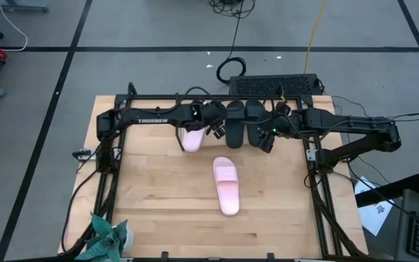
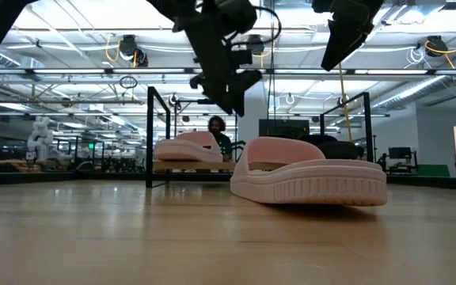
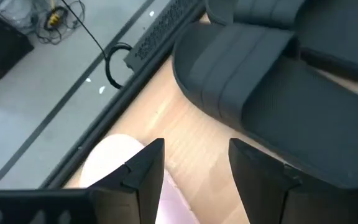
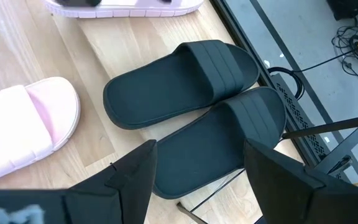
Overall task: Pick and place slides into the shelf
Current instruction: Put the left pink slide on the shelf
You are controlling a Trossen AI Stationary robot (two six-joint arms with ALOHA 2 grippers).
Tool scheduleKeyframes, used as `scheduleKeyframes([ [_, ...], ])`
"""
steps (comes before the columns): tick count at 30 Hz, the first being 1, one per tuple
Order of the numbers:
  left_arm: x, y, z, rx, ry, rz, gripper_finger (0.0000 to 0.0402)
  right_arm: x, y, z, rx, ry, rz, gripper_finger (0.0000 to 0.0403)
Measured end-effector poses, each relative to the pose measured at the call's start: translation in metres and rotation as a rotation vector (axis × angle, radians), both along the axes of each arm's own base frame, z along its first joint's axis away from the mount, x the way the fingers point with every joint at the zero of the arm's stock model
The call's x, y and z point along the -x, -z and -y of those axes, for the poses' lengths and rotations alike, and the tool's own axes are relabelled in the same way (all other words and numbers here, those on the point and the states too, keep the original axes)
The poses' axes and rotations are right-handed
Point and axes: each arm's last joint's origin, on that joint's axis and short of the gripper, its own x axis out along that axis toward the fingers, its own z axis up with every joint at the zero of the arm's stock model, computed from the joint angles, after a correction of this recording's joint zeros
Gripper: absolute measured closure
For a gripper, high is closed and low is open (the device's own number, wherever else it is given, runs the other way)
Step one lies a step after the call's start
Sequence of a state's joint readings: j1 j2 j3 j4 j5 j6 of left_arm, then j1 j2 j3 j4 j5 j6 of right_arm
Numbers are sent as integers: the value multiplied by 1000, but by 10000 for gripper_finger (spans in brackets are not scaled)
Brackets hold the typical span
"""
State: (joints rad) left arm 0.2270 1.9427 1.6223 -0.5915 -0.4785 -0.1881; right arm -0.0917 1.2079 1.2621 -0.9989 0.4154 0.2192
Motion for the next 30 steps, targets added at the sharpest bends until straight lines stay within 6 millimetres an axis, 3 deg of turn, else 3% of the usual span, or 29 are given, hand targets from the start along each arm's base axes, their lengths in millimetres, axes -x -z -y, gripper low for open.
scheduleKeyframes([
  [20,-8,57,-27,94,-39,-131,220,0,0,0,-3,3,1,172],
  [30,-4,63,-46,105,-78,-130,220,0,0,0,-3,3,1,172],
])
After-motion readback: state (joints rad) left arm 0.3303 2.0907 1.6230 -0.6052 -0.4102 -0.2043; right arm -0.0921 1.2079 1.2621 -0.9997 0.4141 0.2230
